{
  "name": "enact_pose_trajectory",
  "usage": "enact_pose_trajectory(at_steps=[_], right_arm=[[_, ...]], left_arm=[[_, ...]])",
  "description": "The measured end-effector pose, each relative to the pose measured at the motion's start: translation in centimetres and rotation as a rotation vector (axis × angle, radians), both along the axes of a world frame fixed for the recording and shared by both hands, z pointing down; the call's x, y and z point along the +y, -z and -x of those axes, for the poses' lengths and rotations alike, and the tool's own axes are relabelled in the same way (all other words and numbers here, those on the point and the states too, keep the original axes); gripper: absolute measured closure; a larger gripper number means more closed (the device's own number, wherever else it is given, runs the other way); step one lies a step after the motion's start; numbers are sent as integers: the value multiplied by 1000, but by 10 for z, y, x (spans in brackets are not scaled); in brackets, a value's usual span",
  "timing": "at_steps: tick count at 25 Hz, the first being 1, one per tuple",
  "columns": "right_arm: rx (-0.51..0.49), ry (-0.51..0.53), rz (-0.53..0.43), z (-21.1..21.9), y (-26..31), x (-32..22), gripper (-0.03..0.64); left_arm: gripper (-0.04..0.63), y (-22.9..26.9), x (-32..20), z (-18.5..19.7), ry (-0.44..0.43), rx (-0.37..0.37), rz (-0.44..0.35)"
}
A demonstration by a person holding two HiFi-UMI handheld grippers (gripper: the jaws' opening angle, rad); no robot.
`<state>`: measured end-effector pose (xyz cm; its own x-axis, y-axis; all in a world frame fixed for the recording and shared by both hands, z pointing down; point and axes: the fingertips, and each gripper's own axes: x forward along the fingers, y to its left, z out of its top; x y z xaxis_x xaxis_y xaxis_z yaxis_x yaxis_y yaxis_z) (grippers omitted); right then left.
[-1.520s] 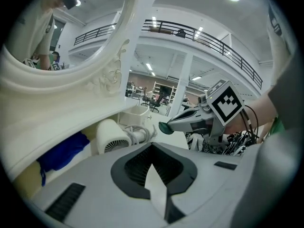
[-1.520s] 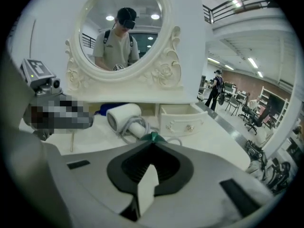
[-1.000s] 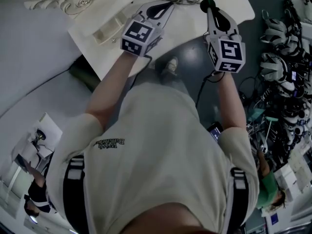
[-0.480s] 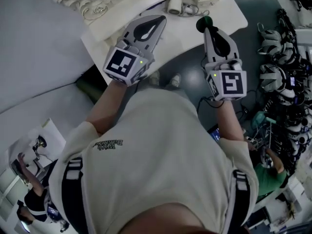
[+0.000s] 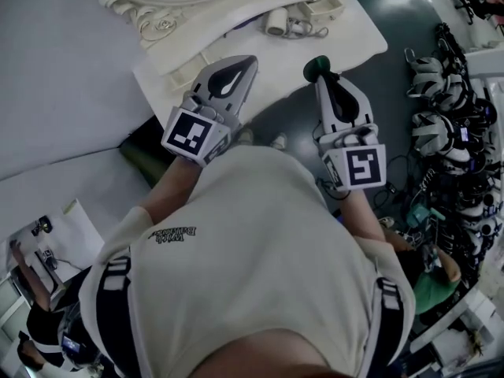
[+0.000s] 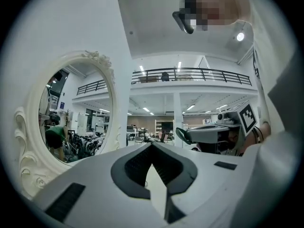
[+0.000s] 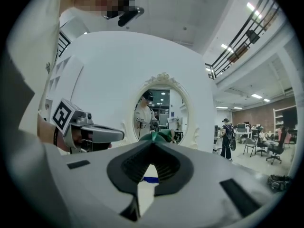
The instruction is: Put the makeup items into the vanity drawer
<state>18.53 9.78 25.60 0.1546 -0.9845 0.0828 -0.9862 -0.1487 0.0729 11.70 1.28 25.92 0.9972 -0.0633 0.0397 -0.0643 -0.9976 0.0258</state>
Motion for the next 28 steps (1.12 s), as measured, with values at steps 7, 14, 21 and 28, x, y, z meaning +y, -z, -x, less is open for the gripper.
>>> enact_pose_trajectory(at_steps=[7,14,21,28], right_arm=[[-24,19,-26,7,8,6,612],[-19,36,-22,8,10,0,612],[7,75,-10,9,13,-19,612],[14,206,0,28,11,-64,611]], left_arm=[[581,7,14,5,-4,-8,-9],[581,7,12,5,4,-14,1],[581,9,-4,10,48,-14,4],[581,7,-45,32,190,-21,-22]])
